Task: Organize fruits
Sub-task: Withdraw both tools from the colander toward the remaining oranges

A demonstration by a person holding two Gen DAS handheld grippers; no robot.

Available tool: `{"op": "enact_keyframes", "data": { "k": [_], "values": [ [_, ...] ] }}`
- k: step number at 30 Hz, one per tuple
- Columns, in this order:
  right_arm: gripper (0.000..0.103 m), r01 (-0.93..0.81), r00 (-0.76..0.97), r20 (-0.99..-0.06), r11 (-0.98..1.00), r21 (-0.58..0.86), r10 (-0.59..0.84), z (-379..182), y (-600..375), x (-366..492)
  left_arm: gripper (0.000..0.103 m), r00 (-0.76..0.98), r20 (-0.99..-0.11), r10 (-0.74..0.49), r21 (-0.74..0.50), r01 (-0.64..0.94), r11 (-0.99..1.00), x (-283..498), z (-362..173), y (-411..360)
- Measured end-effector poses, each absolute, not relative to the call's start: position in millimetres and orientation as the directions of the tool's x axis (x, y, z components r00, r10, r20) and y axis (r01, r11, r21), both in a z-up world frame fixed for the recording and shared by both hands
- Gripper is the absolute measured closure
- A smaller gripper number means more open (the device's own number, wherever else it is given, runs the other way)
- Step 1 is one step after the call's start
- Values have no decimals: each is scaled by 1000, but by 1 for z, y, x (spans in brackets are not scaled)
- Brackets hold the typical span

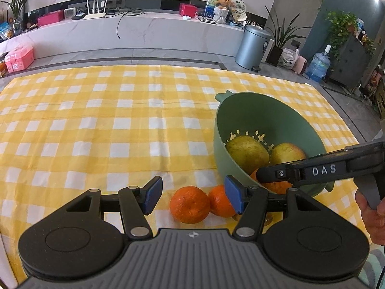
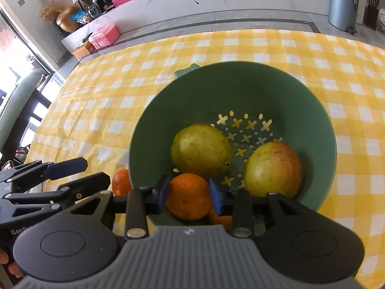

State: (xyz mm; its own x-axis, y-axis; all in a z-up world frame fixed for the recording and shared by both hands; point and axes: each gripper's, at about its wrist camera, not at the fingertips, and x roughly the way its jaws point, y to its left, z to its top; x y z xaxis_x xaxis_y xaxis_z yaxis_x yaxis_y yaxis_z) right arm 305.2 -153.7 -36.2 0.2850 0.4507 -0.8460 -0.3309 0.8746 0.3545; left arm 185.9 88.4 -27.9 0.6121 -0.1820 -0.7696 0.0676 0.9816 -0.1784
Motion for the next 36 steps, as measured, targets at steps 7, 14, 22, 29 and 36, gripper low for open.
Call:
{"op": "enact_keyframes", "data": {
  "k": [7, 14, 22, 29, 36],
  "values": [
    [66, -286, 294, -853, 891, 352, 431, -44, -146, 320, 33, 605, -777, -173, -174, 58, 983, 187, -30, 90],
    [64, -331, 328, -879, 913, 237, 347, -47, -139, 323, 33, 584, -789, -192, -171, 92, 981, 186, -30, 89],
    [64, -343, 424, -810, 900, 270, 405, -22, -156, 288, 33, 539, -817, -205, -162, 128, 979, 183, -37, 86],
    [63, -342, 589, -673, 892, 295, 448, -5, -172, 228, 33, 570, -791, -222, -103, 233, 967, 168, -35, 77],
    [63, -377, 697, -562, 894, 241, 446, -8, -170, 165, 35, 598, -778, -195, 6, 318, 948, 159, -43, 74]
  ]
}}
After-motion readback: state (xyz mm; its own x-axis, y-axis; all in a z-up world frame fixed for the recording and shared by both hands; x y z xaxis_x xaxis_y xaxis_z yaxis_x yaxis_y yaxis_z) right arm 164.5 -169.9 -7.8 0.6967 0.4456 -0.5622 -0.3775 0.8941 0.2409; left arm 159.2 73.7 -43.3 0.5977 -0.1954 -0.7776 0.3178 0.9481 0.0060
